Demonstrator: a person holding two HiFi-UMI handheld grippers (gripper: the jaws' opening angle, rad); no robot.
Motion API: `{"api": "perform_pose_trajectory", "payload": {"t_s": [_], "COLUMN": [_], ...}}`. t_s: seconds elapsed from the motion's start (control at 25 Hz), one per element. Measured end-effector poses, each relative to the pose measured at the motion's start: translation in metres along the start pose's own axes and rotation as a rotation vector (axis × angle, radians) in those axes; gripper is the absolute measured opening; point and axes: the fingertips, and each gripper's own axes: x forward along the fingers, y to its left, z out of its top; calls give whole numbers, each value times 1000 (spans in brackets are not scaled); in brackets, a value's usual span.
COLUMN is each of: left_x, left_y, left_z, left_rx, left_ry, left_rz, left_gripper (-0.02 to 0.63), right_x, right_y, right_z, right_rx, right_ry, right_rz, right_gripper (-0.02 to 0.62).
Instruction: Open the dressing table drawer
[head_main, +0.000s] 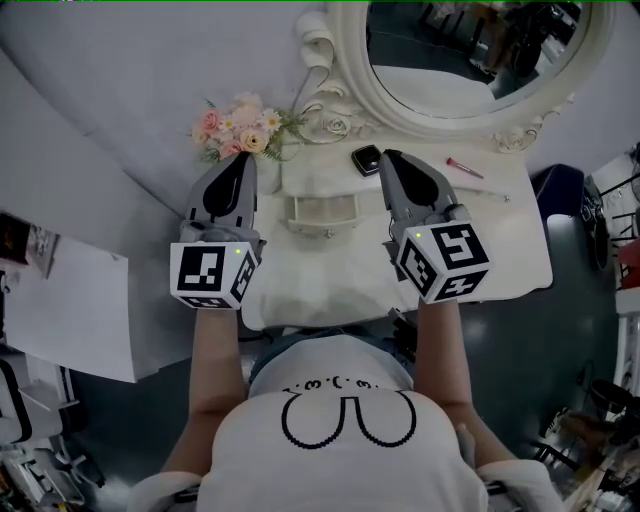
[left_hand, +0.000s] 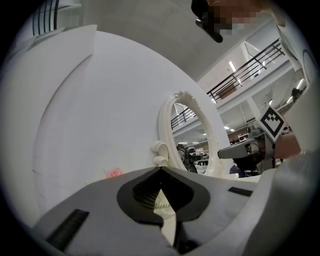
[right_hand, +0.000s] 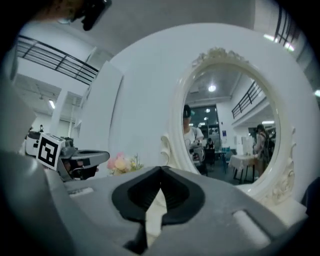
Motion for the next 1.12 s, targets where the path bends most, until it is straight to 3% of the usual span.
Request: {"api": "perform_pose_trajectory", "payload": {"t_s": [0.12,0.32,1.12], "left_x": [2,6,19], "left_y": [4,7,11], "left_z": [19,38,55], "left_rx": [30,57,85], "left_ry": [-38,-71,-104], "left_rz": [19,39,35], "left_gripper": [-2,-2,-2], "right_x": [-12,-27,-26], "right_y": [-4,-17,-25], "right_z": [29,49,54], "right_rx": [-70,-106,-205], "right_ry": [-135,-235,-209], "right_rz": [-36,-106,-123], "right_gripper": [-5,-5,-5]}}
